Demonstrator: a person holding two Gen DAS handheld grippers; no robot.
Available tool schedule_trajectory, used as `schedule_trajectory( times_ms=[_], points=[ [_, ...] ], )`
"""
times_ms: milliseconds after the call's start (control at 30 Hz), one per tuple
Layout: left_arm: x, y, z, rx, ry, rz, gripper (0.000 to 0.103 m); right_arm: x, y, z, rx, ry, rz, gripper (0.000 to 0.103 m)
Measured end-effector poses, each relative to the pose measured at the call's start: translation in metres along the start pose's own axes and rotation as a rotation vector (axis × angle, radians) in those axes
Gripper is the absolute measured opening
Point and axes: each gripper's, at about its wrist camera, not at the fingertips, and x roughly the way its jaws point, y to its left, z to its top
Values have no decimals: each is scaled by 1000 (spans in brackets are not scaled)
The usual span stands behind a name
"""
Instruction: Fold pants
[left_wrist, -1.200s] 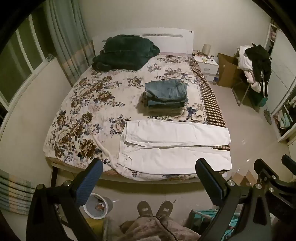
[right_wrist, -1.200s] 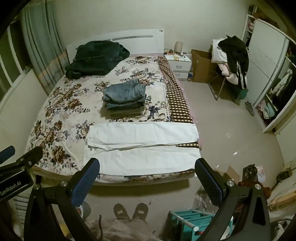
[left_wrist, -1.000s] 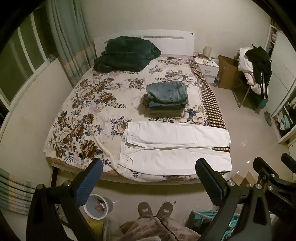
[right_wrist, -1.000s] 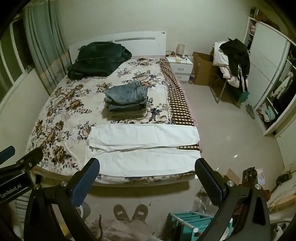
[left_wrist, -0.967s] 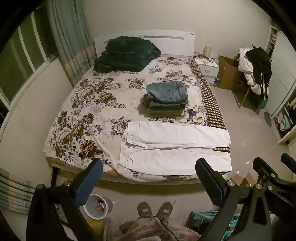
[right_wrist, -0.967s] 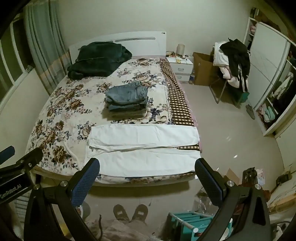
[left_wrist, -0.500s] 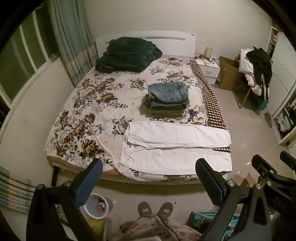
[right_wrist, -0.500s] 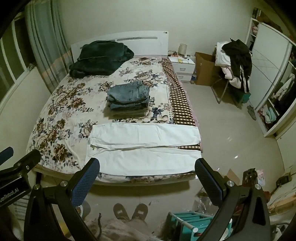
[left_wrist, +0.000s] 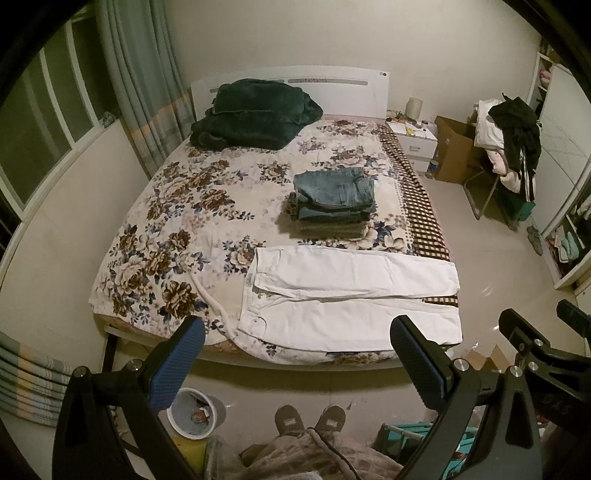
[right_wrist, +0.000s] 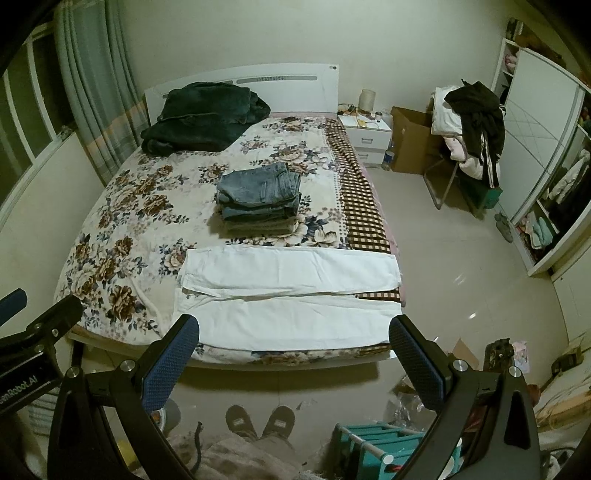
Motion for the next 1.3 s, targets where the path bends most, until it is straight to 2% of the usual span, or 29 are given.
schedule_trajectory(
  times_ms=[1133,1300],
  points=[
    [-5,-6,0,-5,-13,-5,102,-6,-3,8,-6,-11,3,103],
    [-8,-13,4,-5,-16,-2,102,-8,-10,21,-6,-14,7,103]
  ],
)
